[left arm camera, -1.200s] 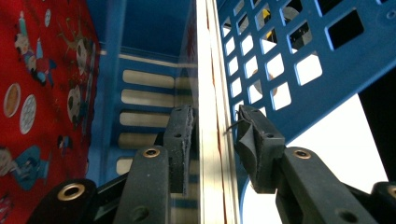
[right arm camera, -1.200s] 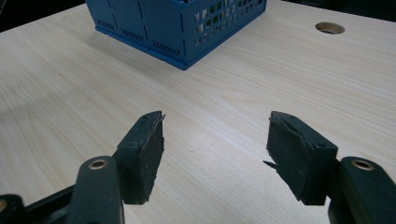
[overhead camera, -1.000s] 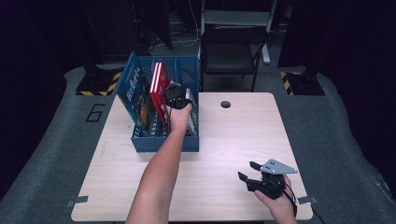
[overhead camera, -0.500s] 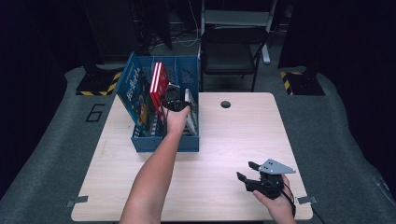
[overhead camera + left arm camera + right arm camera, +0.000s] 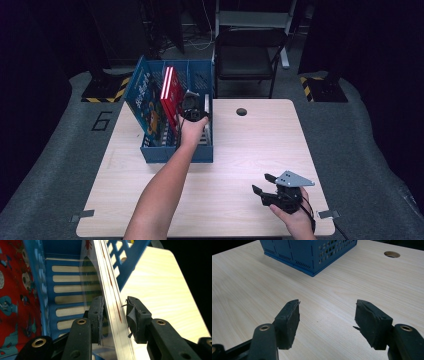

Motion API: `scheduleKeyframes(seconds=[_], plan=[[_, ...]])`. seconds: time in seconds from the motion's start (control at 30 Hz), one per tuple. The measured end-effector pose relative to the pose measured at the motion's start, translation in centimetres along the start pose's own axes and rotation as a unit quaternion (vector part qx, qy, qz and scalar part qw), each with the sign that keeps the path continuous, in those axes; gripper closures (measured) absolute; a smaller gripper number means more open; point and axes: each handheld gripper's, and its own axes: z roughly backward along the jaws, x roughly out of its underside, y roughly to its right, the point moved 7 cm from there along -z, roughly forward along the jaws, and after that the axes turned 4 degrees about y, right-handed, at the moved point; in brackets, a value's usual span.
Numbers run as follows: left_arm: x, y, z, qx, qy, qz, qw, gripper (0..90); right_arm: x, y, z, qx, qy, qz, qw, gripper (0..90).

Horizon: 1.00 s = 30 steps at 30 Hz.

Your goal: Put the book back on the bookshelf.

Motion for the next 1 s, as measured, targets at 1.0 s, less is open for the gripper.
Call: scheduleKeyframes(seconds=[1.0], plan=[[-0.2,1.2,0.3,0.007,0.006,-0.03,0.9995,64.4,0.0,0.0,-0.2,-0.003,-0.002,0.004,1.0,35.7]])
